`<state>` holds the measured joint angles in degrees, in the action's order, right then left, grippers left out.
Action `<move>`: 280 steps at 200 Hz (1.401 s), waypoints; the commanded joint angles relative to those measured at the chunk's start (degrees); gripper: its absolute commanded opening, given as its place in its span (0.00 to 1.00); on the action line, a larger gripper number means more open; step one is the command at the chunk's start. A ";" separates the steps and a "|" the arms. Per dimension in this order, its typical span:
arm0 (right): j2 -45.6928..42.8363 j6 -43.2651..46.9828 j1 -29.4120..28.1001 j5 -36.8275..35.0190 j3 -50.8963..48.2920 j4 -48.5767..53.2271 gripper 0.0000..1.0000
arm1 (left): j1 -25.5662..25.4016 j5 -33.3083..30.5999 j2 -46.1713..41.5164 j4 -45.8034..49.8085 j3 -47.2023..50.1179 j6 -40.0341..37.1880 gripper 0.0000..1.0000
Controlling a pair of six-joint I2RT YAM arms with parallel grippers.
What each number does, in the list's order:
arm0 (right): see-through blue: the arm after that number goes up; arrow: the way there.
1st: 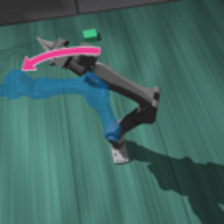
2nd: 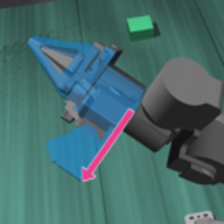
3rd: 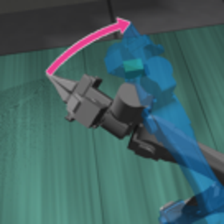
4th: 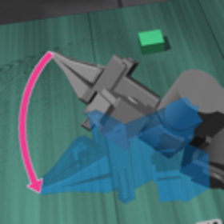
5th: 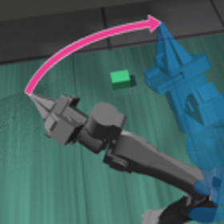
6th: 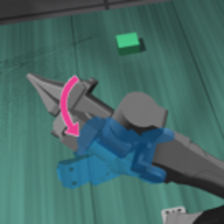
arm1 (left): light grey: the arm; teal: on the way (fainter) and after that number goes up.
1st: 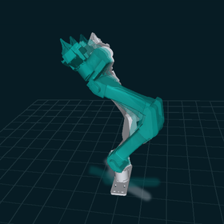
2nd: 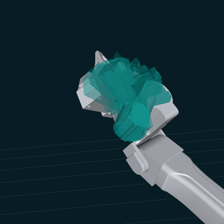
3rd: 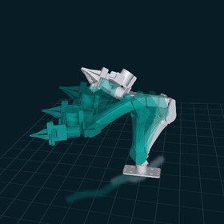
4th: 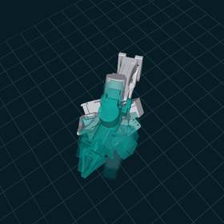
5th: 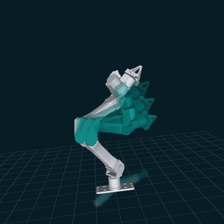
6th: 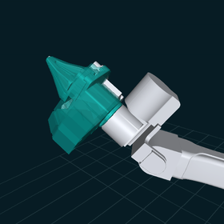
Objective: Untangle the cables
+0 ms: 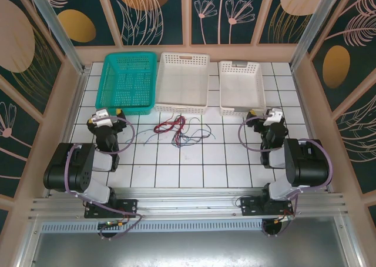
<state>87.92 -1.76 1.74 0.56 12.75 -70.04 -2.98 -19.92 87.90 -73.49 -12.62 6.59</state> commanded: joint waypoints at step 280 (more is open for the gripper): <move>-8.97 -0.86 0.65 -2.28 2.66 9.38 0.99 | 0.35 0.21 -0.80 -2.28 0.49 -0.44 0.99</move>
<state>85.19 -1.85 1.78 0.32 13.37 -65.47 -2.98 -19.90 87.90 -73.49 -12.62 6.59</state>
